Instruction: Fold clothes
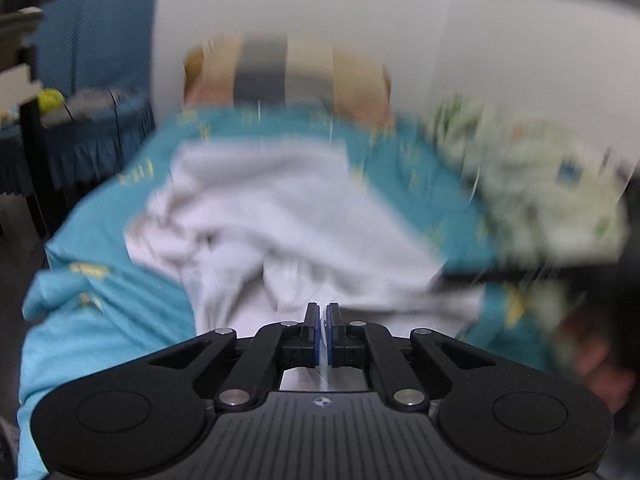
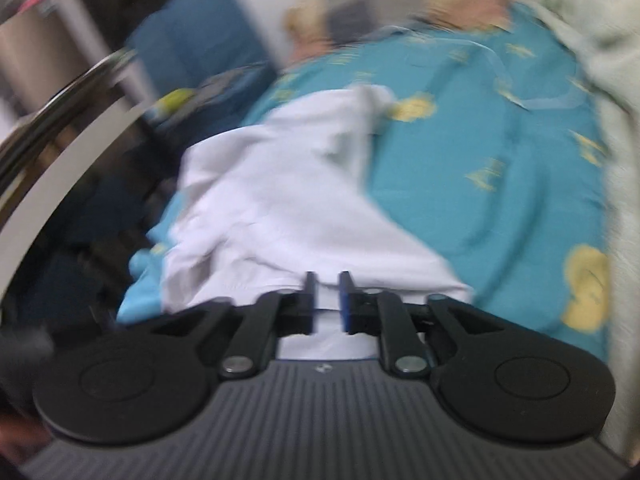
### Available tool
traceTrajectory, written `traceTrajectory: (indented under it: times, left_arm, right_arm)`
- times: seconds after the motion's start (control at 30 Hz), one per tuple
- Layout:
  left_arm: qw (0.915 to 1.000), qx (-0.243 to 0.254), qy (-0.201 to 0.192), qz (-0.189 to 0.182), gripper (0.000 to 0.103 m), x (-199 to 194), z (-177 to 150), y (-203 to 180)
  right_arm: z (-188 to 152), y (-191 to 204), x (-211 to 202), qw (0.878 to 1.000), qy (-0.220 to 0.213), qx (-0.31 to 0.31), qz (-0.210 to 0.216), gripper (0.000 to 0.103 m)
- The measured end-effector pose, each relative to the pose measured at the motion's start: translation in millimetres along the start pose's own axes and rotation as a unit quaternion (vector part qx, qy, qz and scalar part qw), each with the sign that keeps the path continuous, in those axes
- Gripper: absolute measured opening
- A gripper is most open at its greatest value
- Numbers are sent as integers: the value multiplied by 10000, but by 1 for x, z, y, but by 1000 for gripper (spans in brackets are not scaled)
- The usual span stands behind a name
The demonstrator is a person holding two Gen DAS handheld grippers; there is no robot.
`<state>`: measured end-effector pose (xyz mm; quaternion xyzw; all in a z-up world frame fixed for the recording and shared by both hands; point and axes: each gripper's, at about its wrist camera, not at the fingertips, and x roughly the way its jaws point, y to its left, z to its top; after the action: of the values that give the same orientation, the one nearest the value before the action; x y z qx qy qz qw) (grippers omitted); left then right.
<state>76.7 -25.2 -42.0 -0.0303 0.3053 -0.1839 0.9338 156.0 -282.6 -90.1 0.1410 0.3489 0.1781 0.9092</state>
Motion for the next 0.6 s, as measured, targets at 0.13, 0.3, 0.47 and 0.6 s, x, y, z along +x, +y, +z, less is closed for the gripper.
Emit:
traceTrajectory:
  times: [0.13,0.3,0.47,0.6]
  left_arm:
    - [9950,-255,-936,-245,3,-52,12,9]
    - [9917,-513,-1107,-408,3,-63,18,22]
    - [9913,-579,-1079,-473,3,-62,18,28]
    - [9913,-594,-1094,-417,3,-62,18,29]
  right_arm:
    - [-6,31,-13,9946,-506,-777,465,67]
    - [-9,50,-6,9891,-618,-1332,48,66]
    - [-8,68,5,9823,-666,-1705,401,63]
    - [-16,81,23,9768,-389,-2100,170,53]
